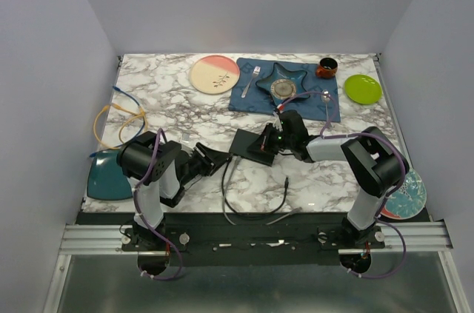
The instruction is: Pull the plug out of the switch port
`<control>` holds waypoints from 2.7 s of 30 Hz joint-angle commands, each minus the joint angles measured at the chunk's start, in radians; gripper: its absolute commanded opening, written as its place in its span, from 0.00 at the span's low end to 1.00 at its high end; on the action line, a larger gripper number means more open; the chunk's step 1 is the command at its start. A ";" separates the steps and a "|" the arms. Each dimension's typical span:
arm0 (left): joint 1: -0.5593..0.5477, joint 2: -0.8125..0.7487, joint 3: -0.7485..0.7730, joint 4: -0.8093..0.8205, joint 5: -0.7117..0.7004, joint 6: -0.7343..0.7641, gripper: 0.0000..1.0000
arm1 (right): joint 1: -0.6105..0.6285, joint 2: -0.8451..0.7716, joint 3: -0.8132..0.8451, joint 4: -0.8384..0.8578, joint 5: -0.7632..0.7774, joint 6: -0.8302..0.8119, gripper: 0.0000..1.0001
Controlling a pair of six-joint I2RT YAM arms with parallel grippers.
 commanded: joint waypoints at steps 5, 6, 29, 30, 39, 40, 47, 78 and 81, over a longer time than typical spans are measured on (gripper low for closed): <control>-0.021 -0.024 0.019 -0.186 -0.048 0.122 0.52 | -0.006 0.056 -0.028 -0.125 0.081 -0.036 0.02; -0.024 -0.031 0.023 -0.206 -0.062 0.125 0.51 | -0.006 0.056 -0.028 -0.125 0.080 -0.038 0.03; -0.048 -0.121 0.083 -0.452 -0.127 0.178 0.41 | -0.006 0.059 -0.025 -0.130 0.083 -0.044 0.02; -0.048 -0.115 0.083 -0.451 -0.125 0.176 0.40 | -0.006 0.060 -0.025 -0.130 0.083 -0.044 0.02; -0.050 -0.095 0.088 -0.443 -0.125 0.171 0.24 | -0.006 0.060 -0.026 -0.130 0.084 -0.045 0.02; -0.050 -0.092 0.088 -0.441 -0.125 0.173 0.21 | -0.006 0.060 -0.026 -0.130 0.084 -0.045 0.02; -0.052 -0.095 0.077 -0.437 -0.119 0.173 0.24 | -0.006 0.060 -0.026 -0.130 0.084 -0.044 0.02; -0.061 -0.150 0.052 -0.452 -0.087 0.191 0.00 | -0.004 -0.078 -0.005 -0.220 0.141 -0.108 0.02; -0.061 -0.169 0.039 -0.452 -0.082 0.190 0.00 | -0.004 -0.064 0.003 -0.220 0.134 -0.107 0.02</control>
